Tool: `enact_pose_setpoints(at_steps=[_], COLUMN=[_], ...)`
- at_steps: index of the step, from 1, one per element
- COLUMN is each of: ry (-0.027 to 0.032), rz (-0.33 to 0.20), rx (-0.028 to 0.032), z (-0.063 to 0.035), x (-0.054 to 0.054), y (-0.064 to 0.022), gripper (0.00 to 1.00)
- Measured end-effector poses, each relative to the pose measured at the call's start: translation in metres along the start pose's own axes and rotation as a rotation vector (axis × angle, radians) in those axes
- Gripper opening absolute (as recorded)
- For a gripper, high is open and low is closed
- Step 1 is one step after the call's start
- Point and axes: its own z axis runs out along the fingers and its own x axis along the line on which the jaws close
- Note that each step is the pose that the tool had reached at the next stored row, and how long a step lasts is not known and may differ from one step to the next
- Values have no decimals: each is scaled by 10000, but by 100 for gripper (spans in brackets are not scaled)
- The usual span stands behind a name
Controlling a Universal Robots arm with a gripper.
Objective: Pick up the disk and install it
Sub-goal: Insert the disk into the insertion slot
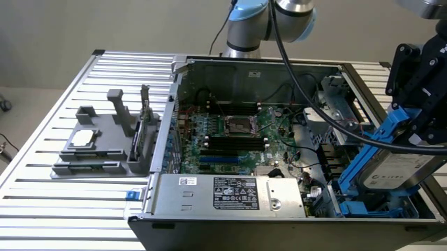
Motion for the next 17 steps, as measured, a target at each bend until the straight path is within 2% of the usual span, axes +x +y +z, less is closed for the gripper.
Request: enact_pose_setpoints(at_steps=[2, 17], ry=[-1, 4], rz=[1, 5], rx=[24, 26], z=[2, 84], x=[0, -4], y=[23, 49], gripper=[33, 33])
